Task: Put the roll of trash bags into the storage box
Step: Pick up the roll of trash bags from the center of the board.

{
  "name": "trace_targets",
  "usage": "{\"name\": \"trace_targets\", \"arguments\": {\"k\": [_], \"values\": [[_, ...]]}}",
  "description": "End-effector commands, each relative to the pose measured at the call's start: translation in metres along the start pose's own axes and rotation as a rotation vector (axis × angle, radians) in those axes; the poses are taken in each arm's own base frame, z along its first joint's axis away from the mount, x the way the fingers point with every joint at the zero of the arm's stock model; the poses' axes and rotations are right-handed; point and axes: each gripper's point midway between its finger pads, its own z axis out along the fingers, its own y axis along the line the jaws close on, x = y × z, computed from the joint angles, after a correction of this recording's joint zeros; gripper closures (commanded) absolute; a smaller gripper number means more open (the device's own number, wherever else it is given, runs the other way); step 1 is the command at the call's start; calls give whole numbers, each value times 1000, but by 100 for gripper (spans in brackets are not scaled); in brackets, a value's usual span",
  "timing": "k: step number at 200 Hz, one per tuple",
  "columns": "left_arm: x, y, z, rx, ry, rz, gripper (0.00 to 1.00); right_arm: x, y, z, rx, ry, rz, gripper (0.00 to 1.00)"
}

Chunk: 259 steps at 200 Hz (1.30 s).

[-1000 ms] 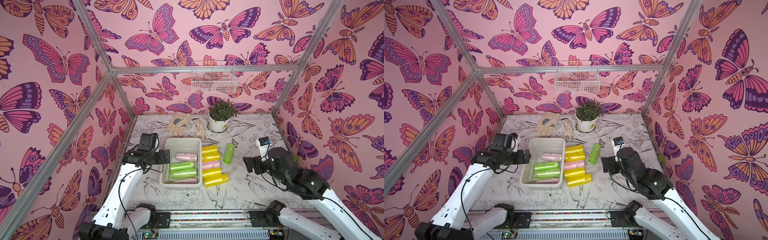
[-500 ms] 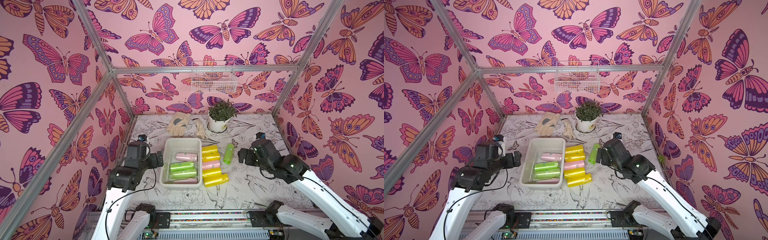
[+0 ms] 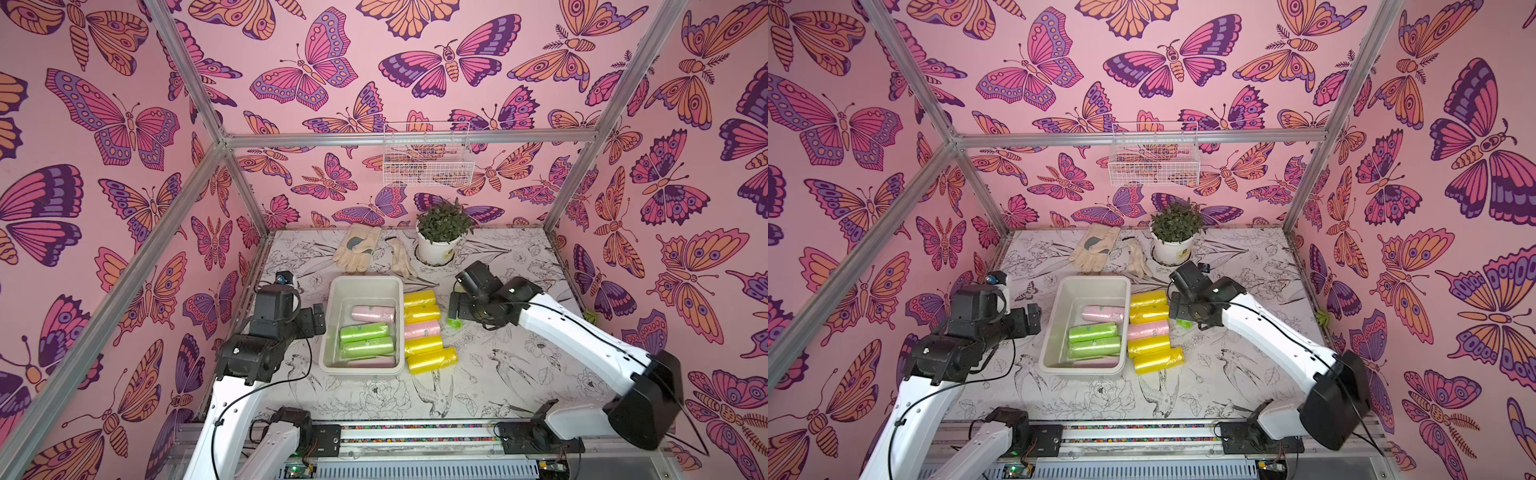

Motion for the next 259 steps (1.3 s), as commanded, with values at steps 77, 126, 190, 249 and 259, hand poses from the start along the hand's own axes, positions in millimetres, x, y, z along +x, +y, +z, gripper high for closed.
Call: {"name": "trace_targets", "arguments": {"k": [77, 126, 190, 249, 259], "values": [[5, 6, 4, -31, 8, -1, 0, -1, 5, 77, 128, 194, -63, 7], [5, 5, 5, -23, 14, 2, 0, 4, -17, 101, 186, 254, -73, 16], [5, 6, 6, -31, 15, 2, 0, 3, -18, 129, 187, 306, -65, 24], [6, 6, 7, -34, 21, 3, 0, 6, -10, 150, 157, 339, -62, 39], [6, 6, 7, -35, 22, 4, 0, 6, -10, 151, 152, 337, -71, 45]]}}
